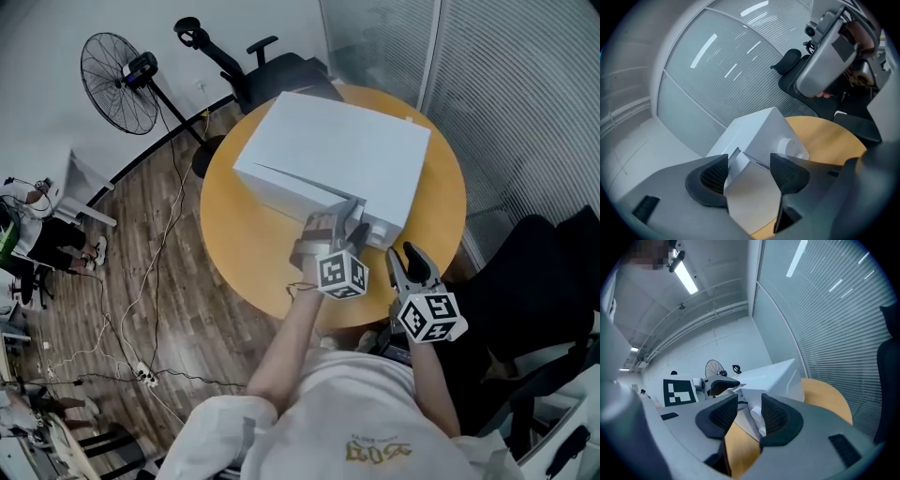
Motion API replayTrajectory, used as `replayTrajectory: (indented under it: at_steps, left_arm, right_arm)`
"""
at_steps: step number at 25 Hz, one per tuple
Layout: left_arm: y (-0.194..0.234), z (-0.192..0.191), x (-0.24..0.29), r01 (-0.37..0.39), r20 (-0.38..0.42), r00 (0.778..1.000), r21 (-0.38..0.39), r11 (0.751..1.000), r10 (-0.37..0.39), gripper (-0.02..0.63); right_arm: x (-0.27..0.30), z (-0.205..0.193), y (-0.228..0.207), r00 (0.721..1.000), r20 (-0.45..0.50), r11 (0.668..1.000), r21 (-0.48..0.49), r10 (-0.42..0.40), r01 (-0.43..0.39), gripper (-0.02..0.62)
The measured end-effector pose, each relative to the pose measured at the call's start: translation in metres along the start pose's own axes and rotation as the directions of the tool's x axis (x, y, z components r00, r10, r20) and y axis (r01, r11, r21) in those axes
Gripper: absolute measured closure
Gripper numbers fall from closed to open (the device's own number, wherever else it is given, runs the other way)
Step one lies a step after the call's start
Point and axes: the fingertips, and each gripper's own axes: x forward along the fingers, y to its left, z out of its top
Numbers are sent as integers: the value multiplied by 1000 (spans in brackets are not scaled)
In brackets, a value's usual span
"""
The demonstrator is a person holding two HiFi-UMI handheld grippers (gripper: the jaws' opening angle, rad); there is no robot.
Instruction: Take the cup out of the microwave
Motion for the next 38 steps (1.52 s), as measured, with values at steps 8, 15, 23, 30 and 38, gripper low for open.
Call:
replayTrajectory:
  at_steps: [8, 15, 23, 30, 38]
  left_arm:
    - [2, 1, -2, 3, 3, 1000, -6, 1000, -3, 328]
    - [-1, -1, -4, 3, 6, 1000, -15, 1000, -3, 330]
    - [-5, -2, -13, -1, 18, 1000, -31, 1000, 1, 330]
    - [-8, -6, -28, -26, 27, 999, -48, 998, 28, 339]
    - [-11, -11, -41, -52, 39, 998, -65, 997, 55, 350]
  right_arm:
    - [2, -2, 3, 1000, -12, 1000, 8, 4, -4, 445]
    - [8, -6, 10, 1000, -18, 1000, 2, 24, -24, 449]
    - [11, -14, 18, 998, -38, 999, 3, 51, -51, 453]
    - [13, -14, 27, 997, -31, 997, -2, 71, -71, 458]
    - [16, -20, 36, 994, -44, 995, 8, 99, -99, 460]
